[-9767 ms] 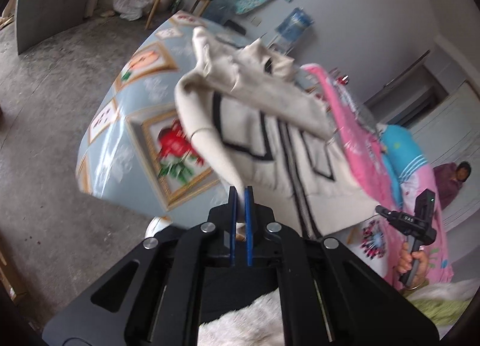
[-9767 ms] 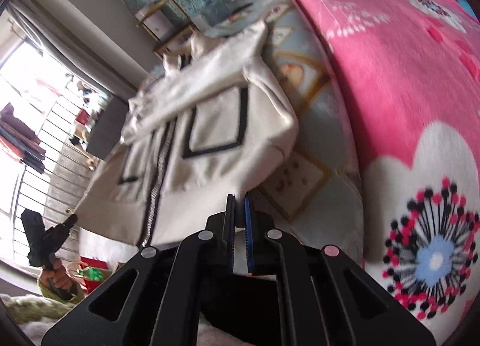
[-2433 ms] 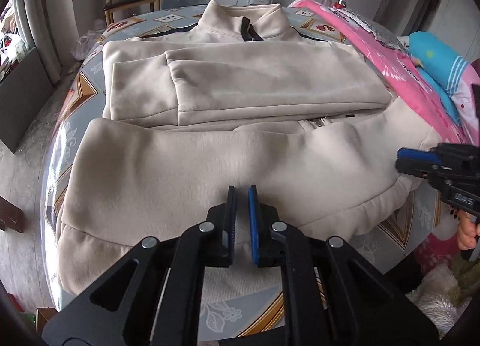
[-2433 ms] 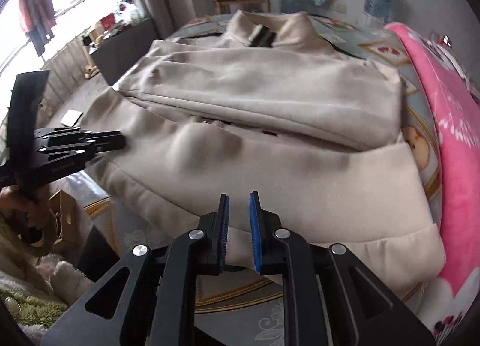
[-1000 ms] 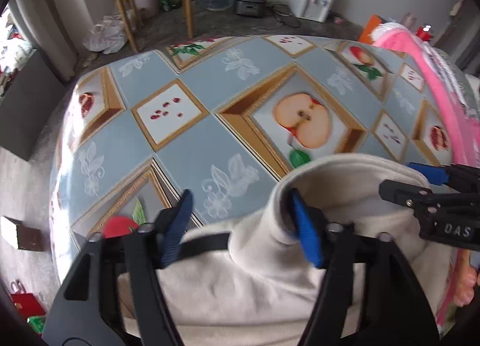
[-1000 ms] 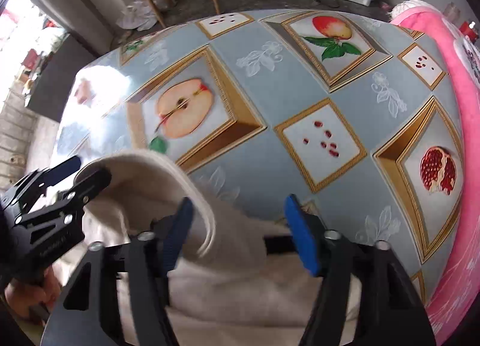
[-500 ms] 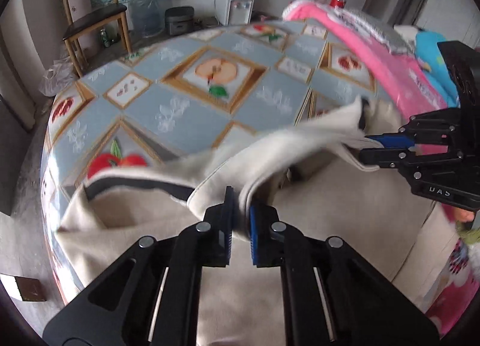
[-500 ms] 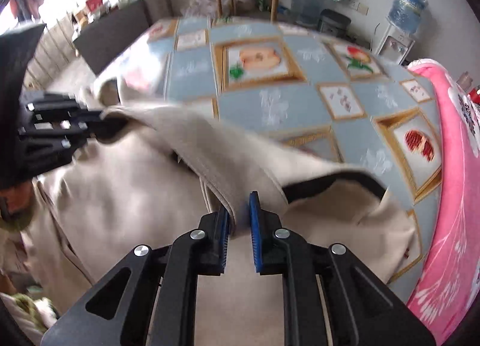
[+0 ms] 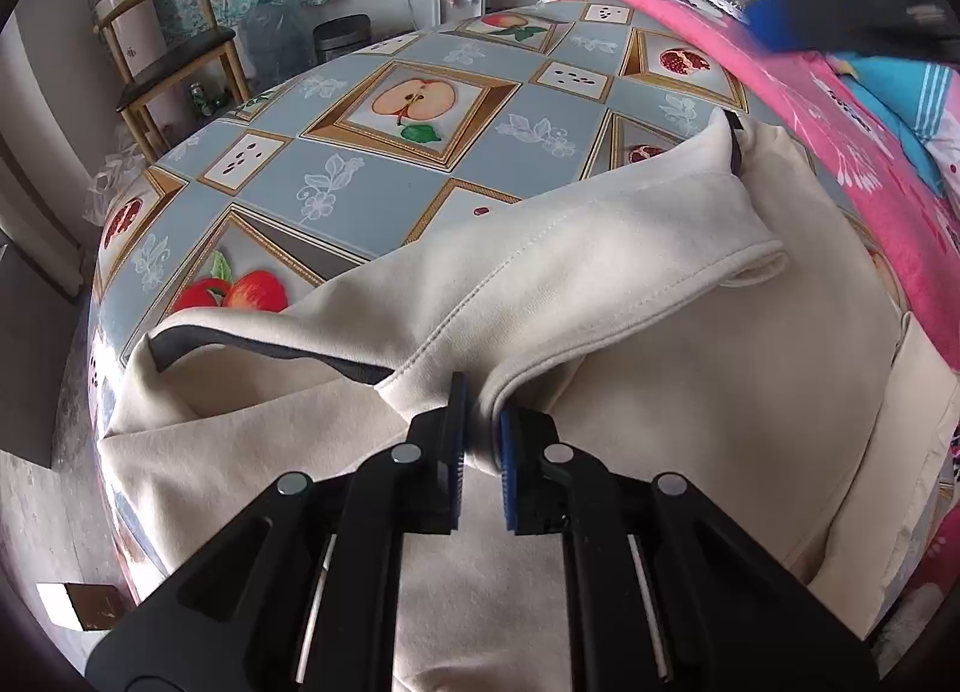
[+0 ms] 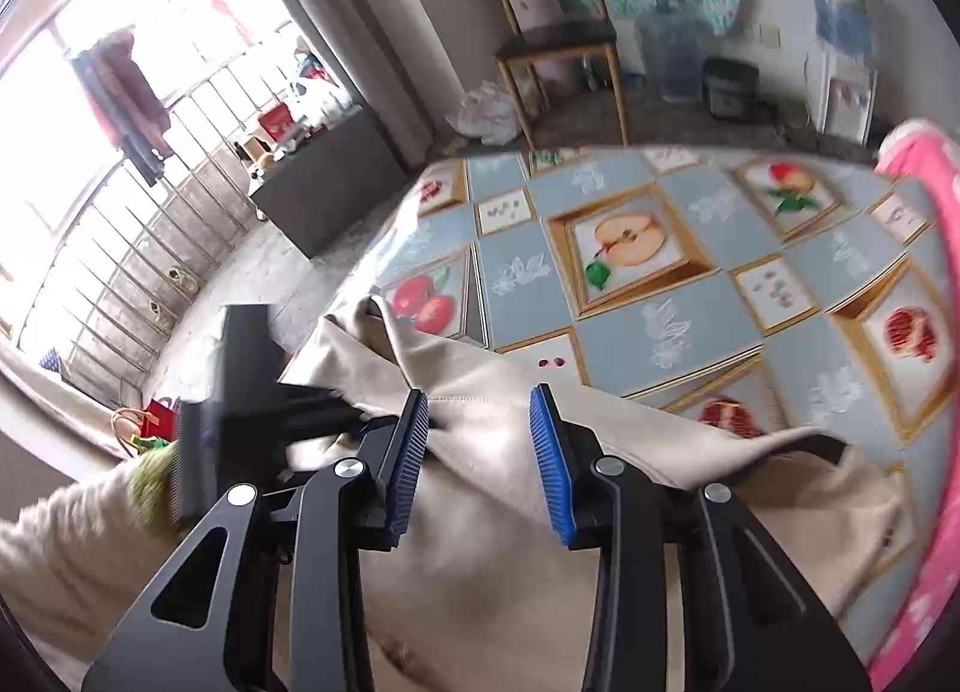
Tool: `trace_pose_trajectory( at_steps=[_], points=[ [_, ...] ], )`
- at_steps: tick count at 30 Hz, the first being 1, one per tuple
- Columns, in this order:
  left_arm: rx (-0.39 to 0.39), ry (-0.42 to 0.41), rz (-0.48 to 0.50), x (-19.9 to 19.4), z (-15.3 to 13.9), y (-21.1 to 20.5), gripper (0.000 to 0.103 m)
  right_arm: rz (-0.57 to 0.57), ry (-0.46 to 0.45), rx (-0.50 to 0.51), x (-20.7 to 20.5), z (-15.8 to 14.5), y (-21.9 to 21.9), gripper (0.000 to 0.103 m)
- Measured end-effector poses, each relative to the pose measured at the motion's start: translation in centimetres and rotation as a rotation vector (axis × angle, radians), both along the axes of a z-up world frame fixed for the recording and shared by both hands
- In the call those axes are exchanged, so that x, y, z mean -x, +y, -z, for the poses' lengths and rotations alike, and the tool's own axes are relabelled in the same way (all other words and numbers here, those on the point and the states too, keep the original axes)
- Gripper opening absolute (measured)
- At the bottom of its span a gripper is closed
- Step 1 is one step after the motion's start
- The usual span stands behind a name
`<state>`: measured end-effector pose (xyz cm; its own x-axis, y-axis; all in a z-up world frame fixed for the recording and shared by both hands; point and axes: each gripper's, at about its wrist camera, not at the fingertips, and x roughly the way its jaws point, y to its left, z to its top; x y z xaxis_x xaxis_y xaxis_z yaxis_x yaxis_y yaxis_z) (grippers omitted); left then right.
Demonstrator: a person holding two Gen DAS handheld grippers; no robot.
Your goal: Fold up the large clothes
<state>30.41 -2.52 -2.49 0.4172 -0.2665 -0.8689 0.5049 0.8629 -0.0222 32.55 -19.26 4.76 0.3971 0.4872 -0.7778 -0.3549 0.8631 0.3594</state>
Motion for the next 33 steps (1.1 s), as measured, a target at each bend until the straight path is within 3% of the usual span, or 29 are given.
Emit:
trace_pose_trajectory(
  at_steps=[5,11,14,16,17,22,27,31,33],
  points=[
    [0.116,0.066,-0.027,1.0,-1.6,2.2,0.034,-0.02,0.14,0.127,-2.5,8.4,3.3,0.035],
    [0.353,0.158,-0.137,-0.5,-2.8,5.5,0.042,-0.016,0.115,0.156,-1.3,7.2,2.9,0.035],
    [0.419,0.248,-0.245,-2.6,-1.5,6.3,0.045,0.028,0.134,0.053,0.0,5.0,0.1,0.036],
    [0.463,0.328,-0.321,-4.1,0.1,6.9,0.045,0.117,0.175,-0.019,0.8,4.2,-3.0,0.046],
    [0.481,0.352,-0.345,-4.6,0.8,7.0,0.045,0.171,0.211,-0.058,1.2,4.3,-4.6,0.05],
    [0.543,0.408,-0.36,-5.6,2.4,6.4,0.043,0.324,0.412,-0.223,2.3,7.2,-10.3,0.05],
    [0.583,0.427,-0.368,-5.6,2.4,6.4,0.038,0.309,0.517,-0.294,1.8,10.1,-9.7,0.05],
    [0.59,0.501,-0.377,-5.4,3.1,6.7,0.038,0.315,0.56,-0.329,1.2,11.5,-8.8,0.049],
    [0.569,0.482,-0.353,-5.1,2.9,6.4,0.033,0.304,0.555,-0.327,1.2,11.5,-8.4,0.037]
  ],
)
